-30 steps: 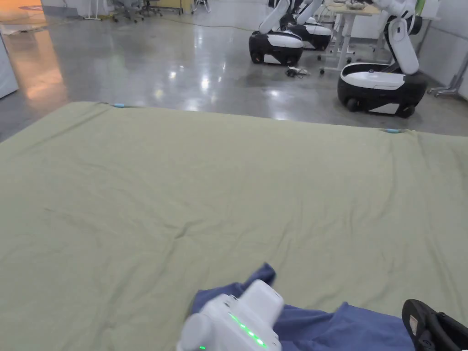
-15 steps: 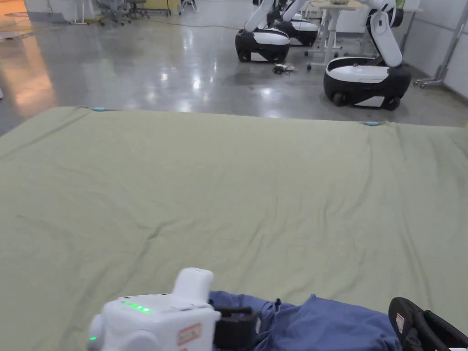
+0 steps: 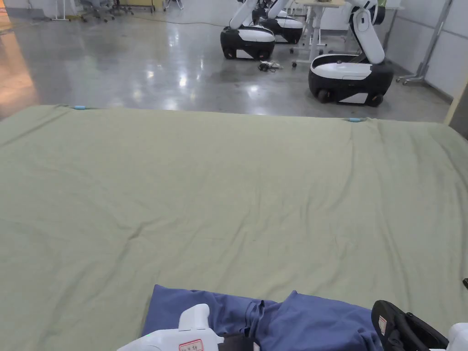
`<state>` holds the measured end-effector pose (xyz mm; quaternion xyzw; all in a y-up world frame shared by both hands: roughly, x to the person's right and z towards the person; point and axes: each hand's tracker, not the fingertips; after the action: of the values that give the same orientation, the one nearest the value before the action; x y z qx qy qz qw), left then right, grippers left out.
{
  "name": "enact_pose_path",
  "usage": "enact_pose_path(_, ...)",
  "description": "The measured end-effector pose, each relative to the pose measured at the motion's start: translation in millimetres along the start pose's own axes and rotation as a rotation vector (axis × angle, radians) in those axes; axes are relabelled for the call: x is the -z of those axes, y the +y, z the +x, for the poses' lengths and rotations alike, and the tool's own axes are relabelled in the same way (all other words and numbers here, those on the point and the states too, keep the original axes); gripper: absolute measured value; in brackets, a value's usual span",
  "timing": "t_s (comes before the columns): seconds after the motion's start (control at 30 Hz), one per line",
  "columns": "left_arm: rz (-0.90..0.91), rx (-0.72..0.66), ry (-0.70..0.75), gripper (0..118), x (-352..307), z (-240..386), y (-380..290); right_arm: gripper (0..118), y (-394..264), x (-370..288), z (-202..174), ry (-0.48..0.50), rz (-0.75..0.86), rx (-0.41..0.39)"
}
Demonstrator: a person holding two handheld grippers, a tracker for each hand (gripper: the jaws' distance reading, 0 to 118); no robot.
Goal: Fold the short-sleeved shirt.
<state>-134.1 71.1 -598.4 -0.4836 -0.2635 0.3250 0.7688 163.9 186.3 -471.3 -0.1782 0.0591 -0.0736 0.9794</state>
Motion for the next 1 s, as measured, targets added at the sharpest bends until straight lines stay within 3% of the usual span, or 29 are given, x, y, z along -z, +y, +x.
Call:
enact_pose_path(0.03,-0.03,-0.001,-0.027,26,5.6,3.7,-0.7,6,0.5,-1.1,0.6,-0.004,0.0,0.001)
enact_pose_path(0.13,-0.037,0.084,0.069,26,11.9,9.5,-2.4,6,0.9,-1.8,2.0,-0.009,0.002,0.004)
enact_pose_path(0.2,-0.022,0.046,0.042,26,0.1,8.7,-0.1,6,1.7,-2.7,2.3,-0.012,0.003,0.003)
enact_pose_path(0.33,0.138,0.107,0.045,26,-61.2,15.9,12.1,6,1.9,-1.6,1.4,-0.009,0.003,0.003)
enact_pose_path(0.5,0.27,0.057,0.163,27,-138.5,-23.5,46.0,6,-1.7,8.4,-7.9,0.017,-0.014,0.011)
enact_pose_path(0.53,0.259,0.056,0.156,31,-149.9,-34.2,52.5,6,-2.5,11.3,-12.0,0.025,-0.021,0.006)
enact_pose_path(0.57,0.249,0.028,0.176,52,-159.8,-45.9,59.1,6,-3.0,14.3,-16.7,0.034,-0.028,0.0)
enact_pose_path(0.6,0.227,0.003,0.199,101,-165.3,-56.0,63.4,6,-3.5,16.2,-20.9,0.038,-0.032,-0.006)
enact_pose_path(0.63,0.189,-0.005,0.203,118,-167.7,-69.3,68.4,6,-4.0,17.8,-26.2,0.043,-0.033,-0.01)
enact_pose_path(0.67,0.199,-0.002,0.165,118,-172.5,-81.0,69.5,6,-4.3,19.2,-30.8,0.048,-0.034,-0.013)
enact_pose_path(0.77,0.096,-0.19,0.032,118,-160.3,-112.7,74.7,6,-4.7,24.4,-43.2,0.058,-0.04,-0.012)
enact_pose_path(0.9,-0.038,-0.339,-0.118,118,-114.0,-159.0,71.6,6,-3.7,29.2,-57.1,0.06,-0.055,-0.018)
enact_pose_path(1.0,0.049,-0.423,-0.295,118,-103.6,-166.1,69.7,6,-0.9,26.8,-64.7,0.06,-0.054,-0.031)
